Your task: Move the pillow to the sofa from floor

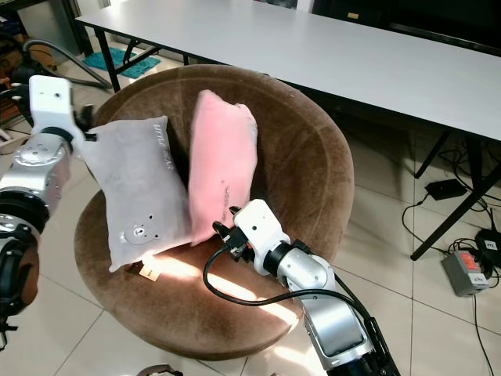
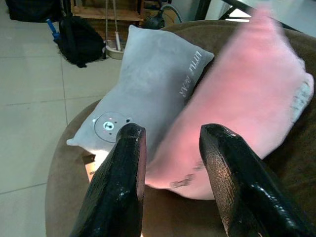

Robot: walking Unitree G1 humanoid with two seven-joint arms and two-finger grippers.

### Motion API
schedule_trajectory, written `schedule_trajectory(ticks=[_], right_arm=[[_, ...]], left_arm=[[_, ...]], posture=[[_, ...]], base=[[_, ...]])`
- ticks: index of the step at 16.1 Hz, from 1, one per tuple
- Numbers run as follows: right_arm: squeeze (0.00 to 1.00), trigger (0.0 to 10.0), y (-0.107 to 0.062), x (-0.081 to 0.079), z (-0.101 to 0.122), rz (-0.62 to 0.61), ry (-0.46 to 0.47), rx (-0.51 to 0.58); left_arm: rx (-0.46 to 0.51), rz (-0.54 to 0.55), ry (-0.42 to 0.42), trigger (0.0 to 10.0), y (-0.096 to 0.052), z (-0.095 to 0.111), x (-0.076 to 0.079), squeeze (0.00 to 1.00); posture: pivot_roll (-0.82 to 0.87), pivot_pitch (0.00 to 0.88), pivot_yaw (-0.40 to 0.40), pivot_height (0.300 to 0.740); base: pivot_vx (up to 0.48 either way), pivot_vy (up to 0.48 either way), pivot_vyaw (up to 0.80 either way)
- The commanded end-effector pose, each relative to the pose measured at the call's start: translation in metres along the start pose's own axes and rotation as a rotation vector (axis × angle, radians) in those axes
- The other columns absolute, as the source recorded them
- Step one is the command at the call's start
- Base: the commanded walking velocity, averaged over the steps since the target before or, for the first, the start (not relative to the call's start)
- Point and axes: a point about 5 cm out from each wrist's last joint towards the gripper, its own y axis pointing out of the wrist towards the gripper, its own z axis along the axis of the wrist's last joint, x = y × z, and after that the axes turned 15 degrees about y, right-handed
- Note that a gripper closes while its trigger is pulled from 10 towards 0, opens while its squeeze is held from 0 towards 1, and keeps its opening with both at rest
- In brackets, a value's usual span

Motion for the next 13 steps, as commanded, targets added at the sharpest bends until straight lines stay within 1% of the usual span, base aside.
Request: schedule_trajectory(ticks=[1, 2, 3, 4, 6, 7, 8, 9, 11, 12, 13], right_arm=[[0.0, 10.0, -0.003, 0.004, -0.001, -0.036, -0.006, 0.01], [0.0, 10.0, -0.004, 0.005, -0.002, -0.057, -0.001, 0.013], [0.0, 10.0, -0.006, 0.007, -0.004, -0.089, 0.006, 0.019], [0.0, 10.0, -0.01, 0.015, -0.01, -0.199, 0.032, 0.019], [0.0, 10.0, -0.015, 0.023, -0.015, -0.285, 0.073, 0.01], [0.0, 10.0, -0.018, 0.026, -0.019, -0.335, 0.101, 0.005], [0.0, 10.0, -0.018, 0.027, -0.019, -0.344, 0.109, 0.006], [0.0, 10.0, -0.018, 0.03, -0.019, -0.382, 0.131, 0.01], [0.0, 10.0, -0.017, 0.031, -0.019, -0.402, 0.136, 0.011], [0.0, 10.0, -0.016, 0.035, -0.019, -0.428, 0.132, 0.004], [0.0, 10.0, -0.016, 0.037, -0.02, -0.443, 0.133, 0.002]], left_arm=[[0.137, -0.158, -0.057, 10.0, 0.001, 0.017, 0.017, 0.0], [0.181, -0.216, -0.074, 10.0, -0.002, 0.016, 0.025, 0.0], [0.194, -0.215, -0.065, 10.0, -0.006, 0.011, 0.028, 0.0], [0.183, -0.219, -0.09, 10.0, -0.02, -0.008, 0.038, 0.0], [0.182, -0.178, -0.082, 10.0, -0.037, -0.023, 0.042, 0.0], [0.174, -0.174, -0.061, 10.0, -0.061, -0.04, 0.049, 0.0], [0.17, -0.173, -0.058, 10.0, -0.069, -0.044, 0.05, 0.0], [0.155, -0.184, -0.062, 10.0, -0.094, -0.052, 0.056, 0.0], [0.14, -0.186, -0.075, 10.0, -0.107, -0.054, 0.06, 0.0], [0.111, -0.179, -0.084, 10.0, -0.119, -0.055, 0.065, 0.0], [0.099, -0.172, -0.081, 10.0, -0.127, -0.054, 0.07, 0.0]], posture=[[0.03, 0.062, -0.009, 0.74], [0.03, 0.06, -0.008, 0.74], [0.03, 0.058, -0.007, 0.74], [0.03, 0.048, -0.017, 0.74], [0.03, 0.045, -0.028, 0.74], [0.03, 0.038, -0.042, 0.74], [0.03, 0.037, -0.044, 0.74], [0.04, 0.036, -0.057, 0.74], [0.04, 0.034, -0.06, 0.74], [0.05, 0.031, -0.064, 0.74], [0.05, 0.029, -0.064, 0.74]], base=[[0.0, 0.0, 0.0], [0.0, 0.0, 0.0], [0.0, 0.0, 0.0], [0.0, 0.0, 0.0], [0.0, 0.0, 0.0], [0.0, 0.0, 0.0], [0.0, 0.0, 0.0], [0.0, 0.0, 0.0], [0.0, 0.0, 0.0], [0.0, 0.0, 0.0], [0.0, 0.0, 0.0]])
